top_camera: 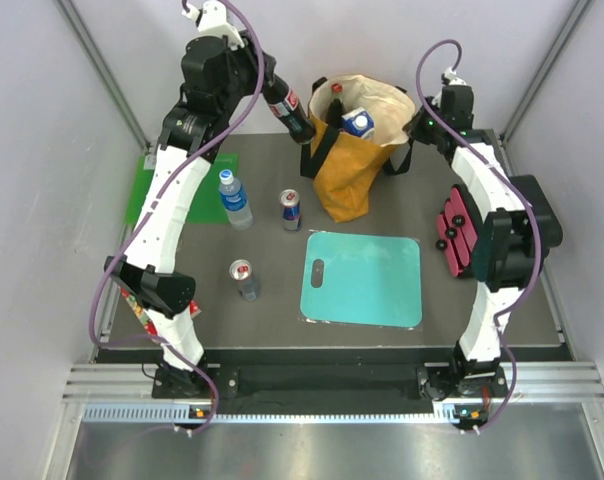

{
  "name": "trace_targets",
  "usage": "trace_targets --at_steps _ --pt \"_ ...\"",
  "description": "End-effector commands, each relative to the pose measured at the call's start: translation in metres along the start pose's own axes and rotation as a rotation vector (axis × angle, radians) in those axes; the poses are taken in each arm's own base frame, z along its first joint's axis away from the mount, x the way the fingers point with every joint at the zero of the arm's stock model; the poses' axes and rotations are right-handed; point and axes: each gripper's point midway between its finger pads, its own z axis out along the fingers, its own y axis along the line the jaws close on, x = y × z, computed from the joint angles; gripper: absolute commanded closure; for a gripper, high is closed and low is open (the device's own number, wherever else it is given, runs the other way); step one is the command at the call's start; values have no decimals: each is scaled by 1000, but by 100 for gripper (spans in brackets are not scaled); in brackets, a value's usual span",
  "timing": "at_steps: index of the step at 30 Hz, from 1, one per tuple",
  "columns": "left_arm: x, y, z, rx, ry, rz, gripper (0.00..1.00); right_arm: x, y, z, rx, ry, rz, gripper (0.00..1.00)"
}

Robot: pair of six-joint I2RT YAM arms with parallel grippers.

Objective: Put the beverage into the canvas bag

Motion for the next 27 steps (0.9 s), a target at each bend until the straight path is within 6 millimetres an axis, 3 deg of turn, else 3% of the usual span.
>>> trace_targets --at_steps 1,8,13,22,27 --pt "-144 -51 -44 186 -469 -174 100 -35 70 -31 -176 -107 -61 100" --pt "-165 -64 -46 261 -549 -273 100 -32 92 -34 -220 -111 -81 100" --pt "-164 -73 -42 320 -547 -329 100 -35 105 -39 -253 -125 -71 100" --pt "-128 -75 -3 335 -483 -326 100 -42 116 -52 -275 -137 -82 100" --pt "-88 -59 35 256 -427 -229 100 -46 128 -65 -326 -140 -76 100"
